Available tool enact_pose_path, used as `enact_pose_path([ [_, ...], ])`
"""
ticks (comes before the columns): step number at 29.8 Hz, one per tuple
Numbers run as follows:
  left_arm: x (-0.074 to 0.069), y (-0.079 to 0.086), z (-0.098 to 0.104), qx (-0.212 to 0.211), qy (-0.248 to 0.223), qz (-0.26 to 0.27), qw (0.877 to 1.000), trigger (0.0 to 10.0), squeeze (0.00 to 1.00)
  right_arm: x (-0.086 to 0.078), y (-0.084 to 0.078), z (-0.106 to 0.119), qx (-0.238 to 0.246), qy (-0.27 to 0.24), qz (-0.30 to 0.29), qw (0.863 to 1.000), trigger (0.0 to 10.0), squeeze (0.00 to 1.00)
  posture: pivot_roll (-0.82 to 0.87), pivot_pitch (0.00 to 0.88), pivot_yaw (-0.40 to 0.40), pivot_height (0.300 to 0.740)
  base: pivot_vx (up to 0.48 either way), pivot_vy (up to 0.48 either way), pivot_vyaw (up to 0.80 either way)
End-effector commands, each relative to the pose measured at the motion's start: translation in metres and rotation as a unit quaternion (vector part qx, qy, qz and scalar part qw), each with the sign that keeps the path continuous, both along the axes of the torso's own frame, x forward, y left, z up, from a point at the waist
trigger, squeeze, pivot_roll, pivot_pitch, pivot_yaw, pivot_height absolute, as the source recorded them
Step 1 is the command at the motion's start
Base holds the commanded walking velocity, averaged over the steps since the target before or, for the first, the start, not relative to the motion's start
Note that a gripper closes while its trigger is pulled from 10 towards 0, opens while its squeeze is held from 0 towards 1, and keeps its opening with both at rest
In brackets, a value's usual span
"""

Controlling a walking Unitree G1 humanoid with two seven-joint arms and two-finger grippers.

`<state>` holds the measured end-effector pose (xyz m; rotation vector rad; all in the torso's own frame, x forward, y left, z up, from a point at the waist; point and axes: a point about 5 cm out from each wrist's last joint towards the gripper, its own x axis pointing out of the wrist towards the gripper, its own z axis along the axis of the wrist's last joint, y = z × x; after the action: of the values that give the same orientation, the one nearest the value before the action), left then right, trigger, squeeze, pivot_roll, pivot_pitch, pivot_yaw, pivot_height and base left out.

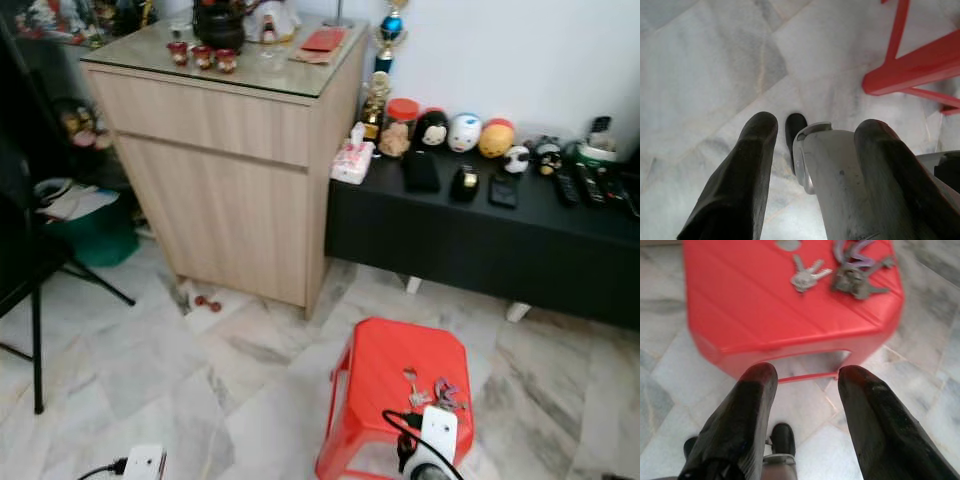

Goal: Hang keys on a hook

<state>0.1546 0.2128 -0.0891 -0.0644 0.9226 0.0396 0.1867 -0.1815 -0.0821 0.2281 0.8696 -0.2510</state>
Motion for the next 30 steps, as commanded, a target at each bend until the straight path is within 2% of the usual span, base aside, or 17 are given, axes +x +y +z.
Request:
enact_pose_path([
  [1, -0.0022, -0.001, -0.0011, -0.005, 0.002, 0.003, 1.0, 10.0, 0.0, -0.0004, -0.0032, 0.0004, -0.003, -0.004, -0.007, 1.0, 10.0, 0.0, 0.12, 0.0, -0.083, 0.74, 0.255, 0.0, 0.0],
  [13, -0.0054, 0.0007, -0.002, -0.006, 0.007, 0.006, 1.0, 10.0, 0.0, -0.0008, -0.0025, 0.0001, 0.0, -0.004, -0.008, 1.0, 10.0, 0.0, 0.12, 0.0, -0.081, 0.74, 0.289, 0.0, 0.0],
  [20, -0.0055, 0.0012, -0.002, -0.004, 0.007, 0.006, 1.0, 10.0, 0.0, -0.0011, -0.0023, -0.0001, -0.001, -0.003, -0.008, 1.0, 10.0, 0.0, 0.12, 0.0, -0.081, 0.74, 0.296, 0.0, -0.74],
  [23, -0.0057, 0.0011, -0.0021, 0.0, 0.007, 0.005, 1.0, 10.0, 0.0, -0.0009, -0.0027, 0.0002, -0.004, -0.004, -0.007, 1.0, 10.0, 0.0, 0.12, 0.0, -0.081, 0.74, 0.269, 0.0, 0.0],
  [30, -0.0067, 0.0001, -0.0027, 0.0, 0.009, 0.003, 1.0, 10.0, 0.0, -0.0006, -0.0026, 0.0004, -0.003, -0.007, -0.006, 1.0, 10.0, 0.0, 0.12, 0.0, -0.081, 0.74, 0.0, 0.0, 0.0],
])
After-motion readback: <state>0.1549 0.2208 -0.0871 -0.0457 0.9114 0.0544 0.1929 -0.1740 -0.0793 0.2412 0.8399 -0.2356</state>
